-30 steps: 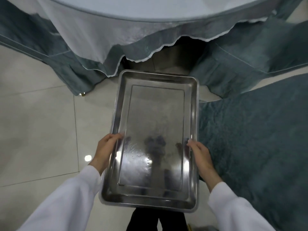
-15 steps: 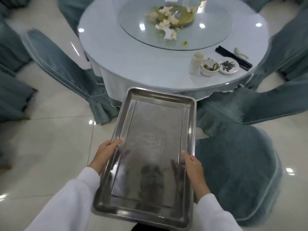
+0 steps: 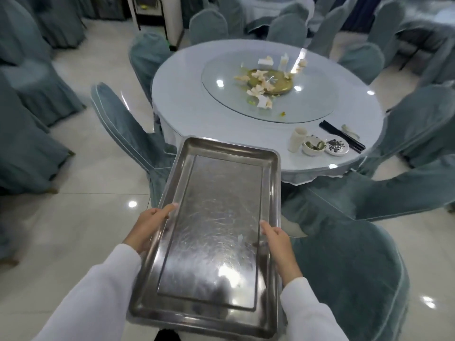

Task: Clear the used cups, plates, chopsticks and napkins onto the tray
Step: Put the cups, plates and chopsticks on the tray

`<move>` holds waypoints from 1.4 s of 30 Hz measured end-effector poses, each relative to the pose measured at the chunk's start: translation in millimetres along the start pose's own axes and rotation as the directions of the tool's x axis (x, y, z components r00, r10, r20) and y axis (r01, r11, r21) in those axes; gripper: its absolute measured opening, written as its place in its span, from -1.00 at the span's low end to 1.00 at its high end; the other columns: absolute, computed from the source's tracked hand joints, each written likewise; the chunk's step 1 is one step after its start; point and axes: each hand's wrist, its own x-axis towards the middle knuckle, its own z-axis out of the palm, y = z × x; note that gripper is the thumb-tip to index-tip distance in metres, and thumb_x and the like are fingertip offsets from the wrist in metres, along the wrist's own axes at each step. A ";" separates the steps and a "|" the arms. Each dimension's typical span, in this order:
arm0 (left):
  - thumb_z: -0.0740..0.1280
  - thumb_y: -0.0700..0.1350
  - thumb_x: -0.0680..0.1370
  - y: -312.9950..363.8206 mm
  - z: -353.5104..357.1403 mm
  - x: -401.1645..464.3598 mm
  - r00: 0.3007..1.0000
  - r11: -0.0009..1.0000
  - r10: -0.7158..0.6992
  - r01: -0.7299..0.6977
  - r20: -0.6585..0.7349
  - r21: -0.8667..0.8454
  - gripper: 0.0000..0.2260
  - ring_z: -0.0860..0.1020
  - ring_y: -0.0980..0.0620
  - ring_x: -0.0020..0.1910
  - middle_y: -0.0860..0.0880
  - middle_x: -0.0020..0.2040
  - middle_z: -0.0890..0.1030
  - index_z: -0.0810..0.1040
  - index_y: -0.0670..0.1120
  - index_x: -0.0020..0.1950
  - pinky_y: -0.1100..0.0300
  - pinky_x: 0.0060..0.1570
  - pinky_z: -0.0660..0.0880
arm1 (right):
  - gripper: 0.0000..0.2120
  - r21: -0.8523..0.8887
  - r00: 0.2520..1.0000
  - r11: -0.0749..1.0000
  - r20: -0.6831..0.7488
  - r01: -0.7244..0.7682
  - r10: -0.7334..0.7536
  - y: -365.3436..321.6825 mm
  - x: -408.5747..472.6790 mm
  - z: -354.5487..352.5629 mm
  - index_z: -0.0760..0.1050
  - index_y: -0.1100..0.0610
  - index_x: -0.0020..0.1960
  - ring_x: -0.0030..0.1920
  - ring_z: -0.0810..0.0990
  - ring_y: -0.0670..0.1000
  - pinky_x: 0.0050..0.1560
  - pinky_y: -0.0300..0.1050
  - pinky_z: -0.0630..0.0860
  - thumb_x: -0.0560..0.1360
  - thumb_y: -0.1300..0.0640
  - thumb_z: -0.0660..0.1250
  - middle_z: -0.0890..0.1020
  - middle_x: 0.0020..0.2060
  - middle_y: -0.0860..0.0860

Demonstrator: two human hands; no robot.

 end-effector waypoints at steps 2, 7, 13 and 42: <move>0.55 0.50 0.20 4.7 -16.4 11.9 1.000 1.000 0.004 -0.003 0.011 -0.006 -0.27 0.60 -0.14 0.17 -0.06 0.06 0.69 0.67 -0.11 0.00 -0.27 0.35 0.48 | -0.42 -0.008 1.000 1.000 -0.009 0.004 -0.004 -14.2 -0.7 19.8 0.59 0.28 0.17 0.14 0.64 0.22 0.17 0.12 0.54 0.58 -0.27 0.35 0.67 0.10 0.18; 0.51 0.48 0.27 25.7 -66.4 49.6 0.999 0.999 0.022 -0.020 0.046 -0.038 -0.30 0.56 -0.14 0.22 0.00 0.10 0.66 0.67 -0.09 0.08 -0.23 0.40 0.44 | -0.47 -0.008 0.998 1.000 -0.059 0.023 -0.023 -53.0 1.0 76.7 0.59 0.23 0.15 0.16 0.62 0.22 0.16 0.12 0.58 0.59 -0.27 0.34 0.66 0.09 0.18; 0.48 0.37 0.45 55.6 -114.2 94.6 0.998 0.997 0.038 -0.035 0.050 -0.068 -0.35 0.51 0.15 -0.02 0.08 0.01 0.61 0.63 -0.20 0.17 -0.02 0.20 0.38 | -0.30 0.011 0.992 0.998 -0.109 0.066 -0.064 -104.9 5.9 132.4 0.54 0.45 0.22 0.26 0.56 0.30 0.33 0.21 0.48 0.60 -0.25 0.34 0.61 0.21 0.33; 0.34 0.24 0.61 191.2 -18.8 298.0 0.984 0.981 -0.172 0.175 0.040 -0.088 -0.49 0.41 -0.12 0.20 -0.02 0.15 0.47 0.52 -0.16 0.32 -0.07 0.21 0.35 | -0.59 -0.191 0.989 0.981 -0.150 -0.013 -0.016 -292.8 293.4 142.8 0.58 0.03 -0.15 0.19 0.52 0.25 0.43 0.28 0.36 0.60 -0.12 0.03 0.58 0.22 0.20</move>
